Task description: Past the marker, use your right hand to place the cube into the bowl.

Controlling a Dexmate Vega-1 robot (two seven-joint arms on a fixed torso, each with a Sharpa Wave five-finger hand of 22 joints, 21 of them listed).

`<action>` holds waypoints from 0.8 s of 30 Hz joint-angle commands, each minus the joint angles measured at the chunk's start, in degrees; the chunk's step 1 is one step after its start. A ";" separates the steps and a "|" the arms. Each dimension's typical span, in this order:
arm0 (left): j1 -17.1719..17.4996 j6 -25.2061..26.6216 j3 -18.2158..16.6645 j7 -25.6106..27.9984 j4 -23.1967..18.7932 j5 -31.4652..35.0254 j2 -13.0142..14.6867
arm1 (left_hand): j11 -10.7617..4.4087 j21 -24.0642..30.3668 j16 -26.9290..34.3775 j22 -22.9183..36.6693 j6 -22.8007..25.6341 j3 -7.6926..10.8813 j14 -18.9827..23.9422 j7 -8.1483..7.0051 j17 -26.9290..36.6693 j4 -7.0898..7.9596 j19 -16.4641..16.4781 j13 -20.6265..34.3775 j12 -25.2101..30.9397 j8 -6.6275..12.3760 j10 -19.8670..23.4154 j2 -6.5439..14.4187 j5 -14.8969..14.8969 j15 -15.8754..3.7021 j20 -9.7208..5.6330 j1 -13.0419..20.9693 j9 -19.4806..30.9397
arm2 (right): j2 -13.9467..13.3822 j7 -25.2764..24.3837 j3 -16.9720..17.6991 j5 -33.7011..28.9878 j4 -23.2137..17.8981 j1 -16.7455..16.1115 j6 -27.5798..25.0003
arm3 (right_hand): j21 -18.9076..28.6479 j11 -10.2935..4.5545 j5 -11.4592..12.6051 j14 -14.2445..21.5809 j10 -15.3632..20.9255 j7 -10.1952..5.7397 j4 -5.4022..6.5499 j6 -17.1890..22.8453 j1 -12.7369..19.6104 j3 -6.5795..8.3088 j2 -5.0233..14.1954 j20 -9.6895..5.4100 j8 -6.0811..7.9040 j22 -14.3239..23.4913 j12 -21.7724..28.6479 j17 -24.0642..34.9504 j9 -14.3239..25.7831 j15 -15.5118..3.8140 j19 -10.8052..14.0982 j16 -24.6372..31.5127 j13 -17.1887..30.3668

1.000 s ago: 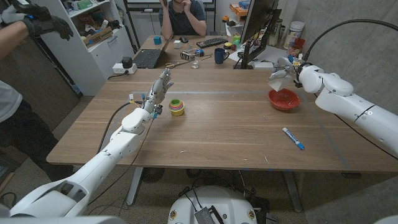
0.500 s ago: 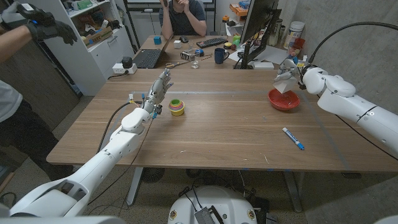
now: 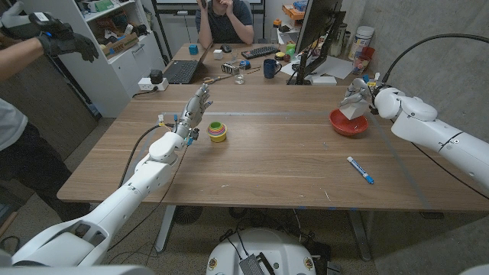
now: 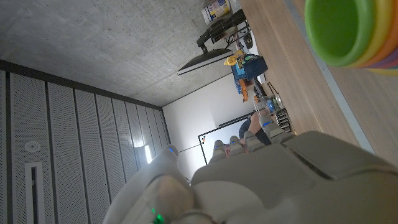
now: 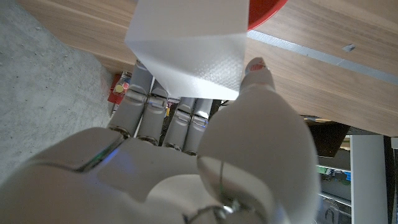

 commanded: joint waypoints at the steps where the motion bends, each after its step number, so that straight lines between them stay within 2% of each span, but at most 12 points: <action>1: 0.56 0.59 -0.15 0.88 -1.25 0.45 0.47 | 0.36 -0.14 0.36 0.17 -0.02 -0.16 -2.89 0.13 0.22 -0.16 -0.25 0.15 0.26 -0.10 -0.82 -0.01 0.32 0.46 -0.05 -0.54 0.17 | 0.82 -1.76 -1.78 0.21 2.49 0.37 0.83 | 0.59 -0.06 0.09 12.15 0.30 0.09 0.25 0.65 15.06 0.08 15.21 -9.42 0.49 0.04 -0.38 0.29 0.09 -16.50 2.29 -0.01 0.21; 3: 0.56 0.59 -0.14 0.81 -1.25 0.42 0.49 | 0.42 -0.14 0.35 0.17 0.00 -0.17 -2.91 0.09 0.22 -0.15 -0.25 0.15 0.26 -0.10 -0.83 -0.01 0.32 0.46 -0.04 -0.55 0.17 | 0.91 -1.88 -1.26 1.57 3.11 0.20 1.99 | 0.56 -0.11 0.09 12.13 0.29 0.08 0.27 0.70 15.07 0.08 15.21 -9.39 0.49 -0.01 -0.39 0.30 0.06 -16.50 2.24 -0.03 0.24; 12: 0.97 0.72 -0.17 1.57 -1.92 0.65 0.45 | 0.36 -0.15 0.36 0.17 0.00 -0.24 -2.90 0.09 0.22 -0.15 -0.22 0.15 0.25 -0.10 -0.84 -0.05 0.33 0.44 -0.04 -0.60 0.17 | 1.54 -1.77 -2.72 0.67 4.37 0.85 2.40 | 0.55 -0.13 0.09 12.02 0.36 0.10 0.27 0.88 15.30 0.11 15.19 -9.43 0.58 -0.20 -0.44 0.36 0.04 -16.51 2.20 -0.18 0.29; 24: 1.50 0.97 -0.09 2.32 -3.09 1.00 0.54 | 0.45 -0.18 0.36 0.17 0.00 -0.30 -2.89 0.10 0.22 -0.15 -0.23 0.15 0.25 -0.11 -0.85 -0.06 0.34 0.45 -0.05 -0.63 0.17 | 1.12 -1.74 -3.00 0.49 4.23 0.46 2.69 | 0.05 -0.37 0.06 11.45 -0.46 -0.42 0.31 0.16 15.49 0.02 14.91 -9.42 0.05 -0.67 -0.85 0.34 -0.39 -16.43 1.43 -0.61 0.39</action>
